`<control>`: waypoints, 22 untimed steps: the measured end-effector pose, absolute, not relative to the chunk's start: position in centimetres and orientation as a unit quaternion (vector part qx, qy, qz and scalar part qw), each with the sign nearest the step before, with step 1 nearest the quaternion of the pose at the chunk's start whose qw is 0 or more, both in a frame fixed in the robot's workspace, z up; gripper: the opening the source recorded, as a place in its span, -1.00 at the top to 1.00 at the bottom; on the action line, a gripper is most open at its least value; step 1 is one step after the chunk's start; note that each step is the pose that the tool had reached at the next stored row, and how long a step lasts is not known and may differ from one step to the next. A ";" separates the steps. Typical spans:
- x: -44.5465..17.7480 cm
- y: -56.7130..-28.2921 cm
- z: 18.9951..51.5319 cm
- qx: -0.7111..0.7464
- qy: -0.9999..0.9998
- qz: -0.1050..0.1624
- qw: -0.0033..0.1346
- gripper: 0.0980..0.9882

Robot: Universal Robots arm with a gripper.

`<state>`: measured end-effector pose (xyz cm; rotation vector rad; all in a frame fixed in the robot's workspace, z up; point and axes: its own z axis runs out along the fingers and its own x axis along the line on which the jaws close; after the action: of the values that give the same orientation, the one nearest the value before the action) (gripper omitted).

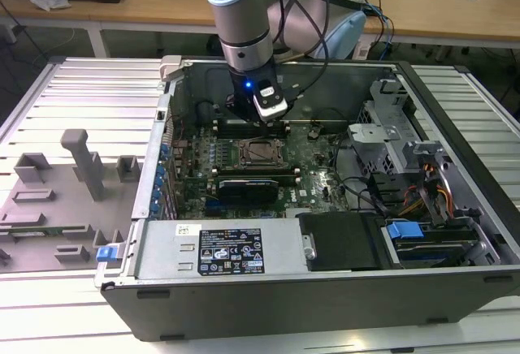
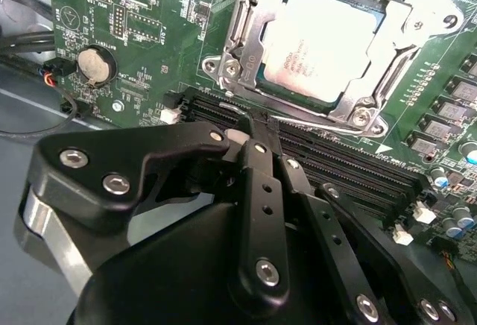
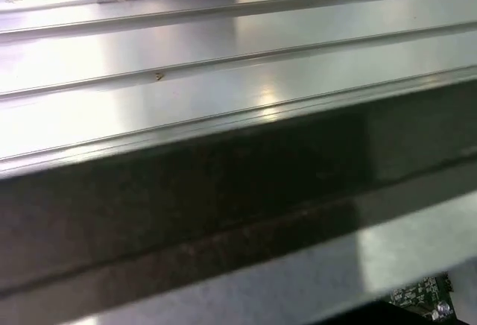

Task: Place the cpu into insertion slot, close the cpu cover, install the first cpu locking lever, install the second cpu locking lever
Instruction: 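Install the first cpu locking lever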

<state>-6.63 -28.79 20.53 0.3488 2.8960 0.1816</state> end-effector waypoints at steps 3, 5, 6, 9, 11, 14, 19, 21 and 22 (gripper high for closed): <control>-6.6 -28.8 20.4 0.125 0.984 0.057 0.110 0.98; -6.6 -28.7 20.3 0.129 0.984 0.056 0.110 0.98; -6.6 -28.7 20.3 0.132 0.984 0.056 0.111 0.98; -6.6 -28.6 20.2 0.140 0.982 0.054 0.111 0.98; -6.6 -28.6 20.1 0.145 0.982 0.053 0.111 0.98; -6.6 -28.6 20.0 0.153 0.981 0.051 0.112 0.98; -6.6 -28.6 19.7 0.158 0.980 0.050 0.113 0.98; -6.6 -28.6 19.7 0.157 0.980 0.051 0.114 0.98; -6.6 -28.6 19.7 0.157 0.980 0.051 0.114 0.98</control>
<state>-6.63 -28.57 19.72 0.4617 2.8716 0.1484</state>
